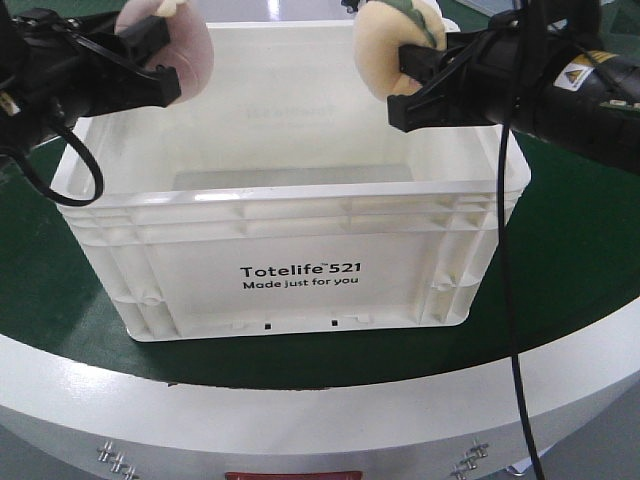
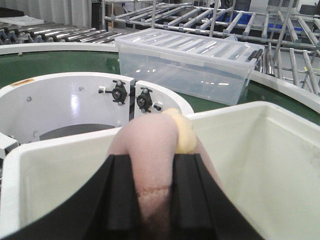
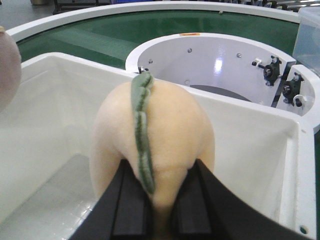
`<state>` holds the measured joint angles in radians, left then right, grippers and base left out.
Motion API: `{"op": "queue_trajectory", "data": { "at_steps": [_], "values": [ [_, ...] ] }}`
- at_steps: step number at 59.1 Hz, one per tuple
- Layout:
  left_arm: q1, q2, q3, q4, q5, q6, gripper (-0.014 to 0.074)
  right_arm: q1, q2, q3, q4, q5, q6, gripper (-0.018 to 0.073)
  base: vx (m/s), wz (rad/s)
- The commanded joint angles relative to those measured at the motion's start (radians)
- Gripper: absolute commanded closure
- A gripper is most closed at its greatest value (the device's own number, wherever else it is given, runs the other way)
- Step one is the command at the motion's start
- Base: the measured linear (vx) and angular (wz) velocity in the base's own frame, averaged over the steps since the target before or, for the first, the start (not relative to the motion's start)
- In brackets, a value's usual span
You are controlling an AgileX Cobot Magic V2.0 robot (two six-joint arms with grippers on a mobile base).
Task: Place moving items into box and shelve
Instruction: 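Open both grippers to drop the plush balls into the crate, then move both grippers onto opposite side walls of the crate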
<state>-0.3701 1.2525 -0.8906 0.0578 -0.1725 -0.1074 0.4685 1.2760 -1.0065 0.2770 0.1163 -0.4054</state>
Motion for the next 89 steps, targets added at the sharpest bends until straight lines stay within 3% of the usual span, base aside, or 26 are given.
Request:
{"op": "queue_trajectory", "data": {
  "at_steps": [1, 9, 19, 25, 29, 34, 42, 61, 66, 72, 81, 89],
  "values": [
    [-0.006, -0.007, -0.029, 0.000, -0.101, 0.010, 0.0514, 0.000, -0.023, -0.029, 0.000, -0.086, -0.009, 0.0524, 0.00, 0.00],
    [-0.007, 0.017, -0.029, 0.000, -0.100, 0.016, 0.0328, 0.000, -0.023, -0.029, 0.000, -0.082, -0.009, 0.0366, 0.00, 0.00],
    [-0.015, 0.019, -0.029, -0.002, -0.099, 0.016, 0.0083, 0.000, -0.022, -0.029, 0.016, -0.100, -0.004, 0.0050, 0.00, 0.00],
    [-0.015, 0.019, -0.029, -0.002, -0.099, 0.016, 0.0023, 0.000, -0.022, -0.029, 0.016, -0.116, -0.004, -0.0087, 0.00, 0.00],
    [-0.015, 0.019, -0.029, -0.002, -0.099, 0.016, 0.0016, 0.000, -0.022, -0.029, 0.016, -0.116, -0.004, -0.0130, 0.00, 0.00],
    [-0.015, 0.018, -0.029, -0.003, -0.099, 0.015, 0.0016, 0.000, -0.022, -0.029, 0.016, -0.116, -0.004, -0.0137, 0.00, 0.00],
    [-0.005, -0.007, -0.029, -0.065, -0.073, 0.014, 0.0016, -0.016, -0.037, -0.029, 0.016, -0.127, -0.004, -0.0119, 0.00, 0.00],
    [0.138, -0.106, -0.029, -0.058, 0.155, 0.071, 0.0016, -0.228, -0.099, -0.029, 0.077, -0.019, 0.003, -0.0083, 0.00, 0.00],
    [0.159, -0.112, -0.036, -0.058, 0.220, 0.056, 0.0016, -0.267, -0.093, -0.062, 0.118, 0.095, 0.019, -0.0076, 0.00, 0.00],
    [0.180, -0.082, -0.129, -0.058, 0.404, -0.005, 0.0017, -0.311, -0.043, -0.180, 0.130, 0.286, 0.062, -0.0060, 0.00, 0.00],
    [0.204, 0.019, -0.352, -0.058, 0.677, -0.010, 0.0022, -0.317, 0.072, -0.429, 0.110, 0.524, 0.117, -0.0032, 0.00, 0.00],
    [0.206, 0.126, -0.534, -0.058, 0.818, -0.011, 0.0022, -0.317, 0.200, -0.646, 0.043, 0.706, 0.229, -0.0028, 0.00, 0.00]
  ]
}}
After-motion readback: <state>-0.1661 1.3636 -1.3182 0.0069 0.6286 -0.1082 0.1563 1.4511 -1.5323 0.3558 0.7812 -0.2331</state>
